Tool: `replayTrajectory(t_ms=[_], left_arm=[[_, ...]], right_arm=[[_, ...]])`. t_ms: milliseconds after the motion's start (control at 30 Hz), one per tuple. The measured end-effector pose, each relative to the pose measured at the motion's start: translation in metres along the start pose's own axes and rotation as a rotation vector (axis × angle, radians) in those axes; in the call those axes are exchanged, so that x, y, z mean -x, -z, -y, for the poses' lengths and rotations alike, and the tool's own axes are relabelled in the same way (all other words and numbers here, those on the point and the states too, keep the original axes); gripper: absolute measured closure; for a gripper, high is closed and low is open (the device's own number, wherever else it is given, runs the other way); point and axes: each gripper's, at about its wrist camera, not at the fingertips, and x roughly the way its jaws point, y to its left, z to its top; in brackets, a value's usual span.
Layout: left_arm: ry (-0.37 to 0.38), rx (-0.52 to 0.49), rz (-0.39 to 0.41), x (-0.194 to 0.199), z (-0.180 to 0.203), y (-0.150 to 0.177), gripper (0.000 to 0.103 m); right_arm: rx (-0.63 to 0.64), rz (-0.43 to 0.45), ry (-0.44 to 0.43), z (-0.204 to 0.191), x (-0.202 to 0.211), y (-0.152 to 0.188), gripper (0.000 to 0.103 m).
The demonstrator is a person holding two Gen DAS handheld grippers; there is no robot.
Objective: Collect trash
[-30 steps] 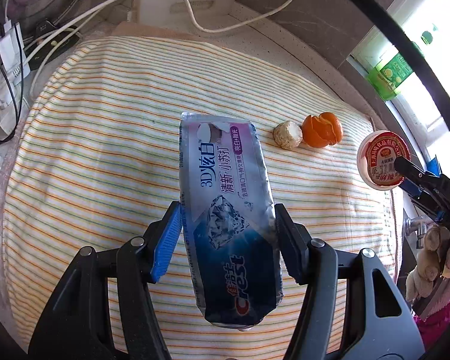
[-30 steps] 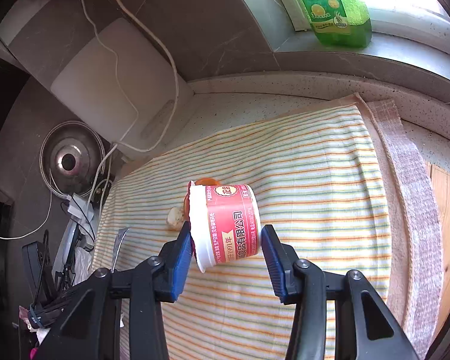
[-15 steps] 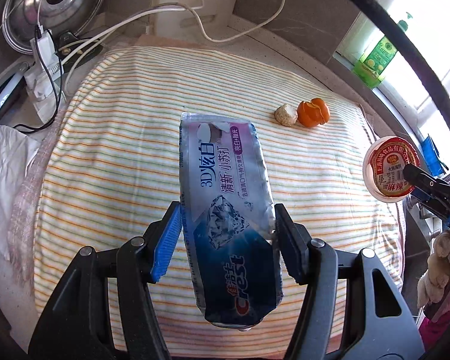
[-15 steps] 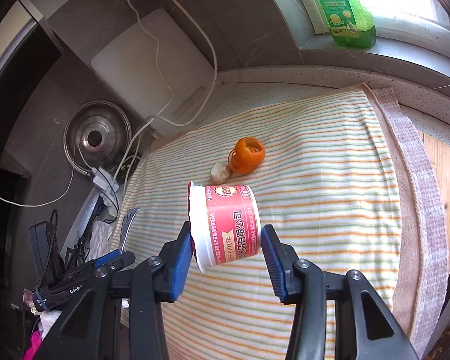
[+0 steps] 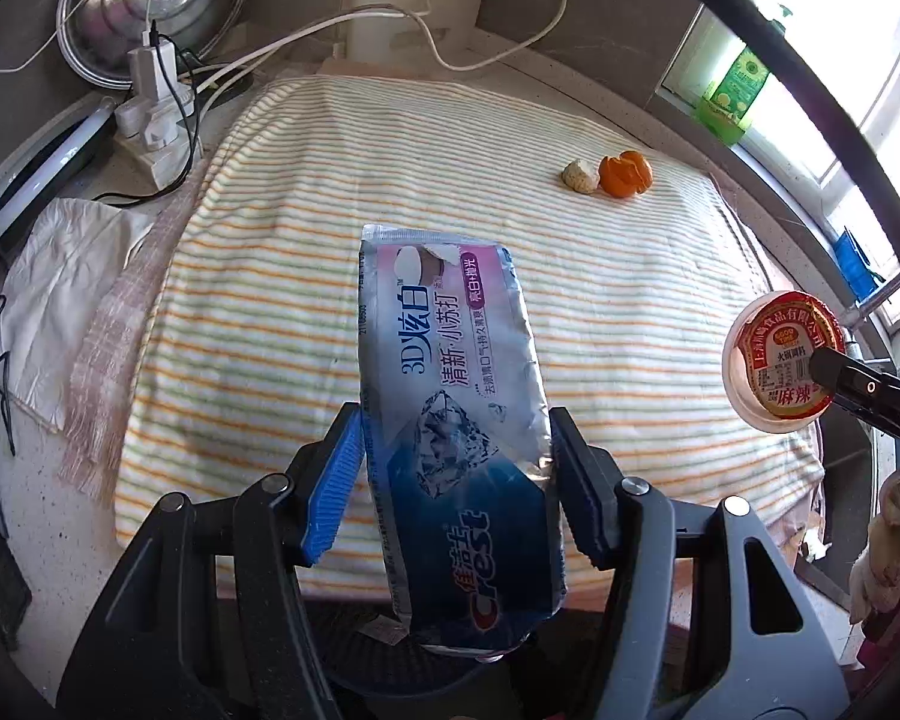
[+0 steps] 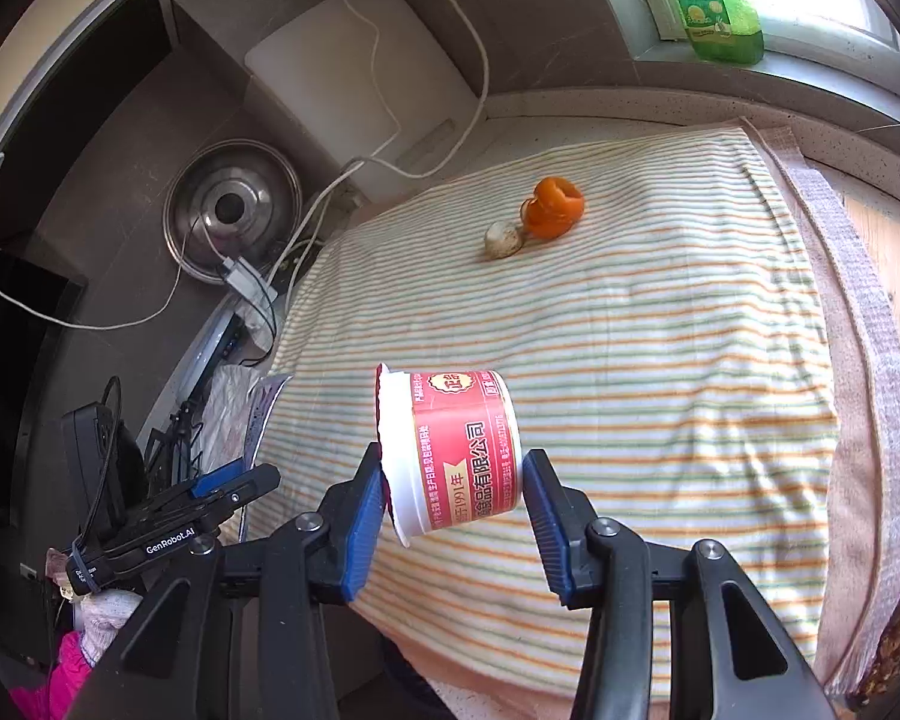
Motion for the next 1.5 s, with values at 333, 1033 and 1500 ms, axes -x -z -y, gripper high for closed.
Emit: replayTrajectory(t_ms=[333, 1033, 1500], left_arm=[[-0.014, 0.011, -0.016, 0.027, -0.034, 0.051, 0.041], [-0.002, 0.073, -0.156, 0.011, -0.070, 0.155, 0.041], [-0.008, 0.096, -0.293, -0.042, -0.083, 0.188, 0.041]], right_arm=[[0.041, -0.064, -0.063, -0.048, -0.008, 0.053, 0.056], [0.215, -0.286, -0.079, -0.113, -0.062, 0.150, 0.056], [0.282, -0.374, 0.002, -0.113, -0.096, 0.184, 0.056]])
